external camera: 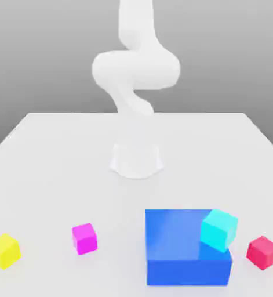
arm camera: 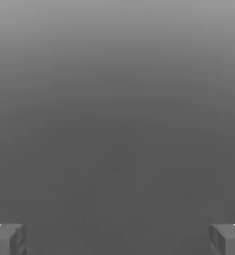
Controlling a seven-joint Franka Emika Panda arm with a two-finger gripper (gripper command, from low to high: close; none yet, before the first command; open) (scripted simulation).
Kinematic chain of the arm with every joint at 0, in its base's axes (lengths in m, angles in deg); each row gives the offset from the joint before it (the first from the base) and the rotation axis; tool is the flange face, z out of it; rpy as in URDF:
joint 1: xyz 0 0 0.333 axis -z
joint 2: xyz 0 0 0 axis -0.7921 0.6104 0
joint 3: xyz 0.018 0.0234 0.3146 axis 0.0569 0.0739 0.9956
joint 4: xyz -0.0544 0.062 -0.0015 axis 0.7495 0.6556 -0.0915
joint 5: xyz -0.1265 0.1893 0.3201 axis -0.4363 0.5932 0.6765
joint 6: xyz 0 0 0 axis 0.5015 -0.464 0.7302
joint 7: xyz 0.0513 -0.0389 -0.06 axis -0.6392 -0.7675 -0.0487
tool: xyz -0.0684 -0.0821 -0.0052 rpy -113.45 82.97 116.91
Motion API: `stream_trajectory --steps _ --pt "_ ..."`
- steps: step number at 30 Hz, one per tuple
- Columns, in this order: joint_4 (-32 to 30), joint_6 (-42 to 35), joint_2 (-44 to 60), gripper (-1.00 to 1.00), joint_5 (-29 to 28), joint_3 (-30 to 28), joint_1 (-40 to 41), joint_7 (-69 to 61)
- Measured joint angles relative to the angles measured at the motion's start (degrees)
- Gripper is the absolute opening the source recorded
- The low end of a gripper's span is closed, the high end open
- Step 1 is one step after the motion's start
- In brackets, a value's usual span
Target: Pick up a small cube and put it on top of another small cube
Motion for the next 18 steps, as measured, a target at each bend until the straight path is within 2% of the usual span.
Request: stream_trajectory --steps 10,18 --pt "-2.03 7.22 21.0 0.0 5.34 -10.14 1.19 -4.91" --pt "-3.58 12.76 37.74 0.0 11.05 -16.12 4.78 -9.84"
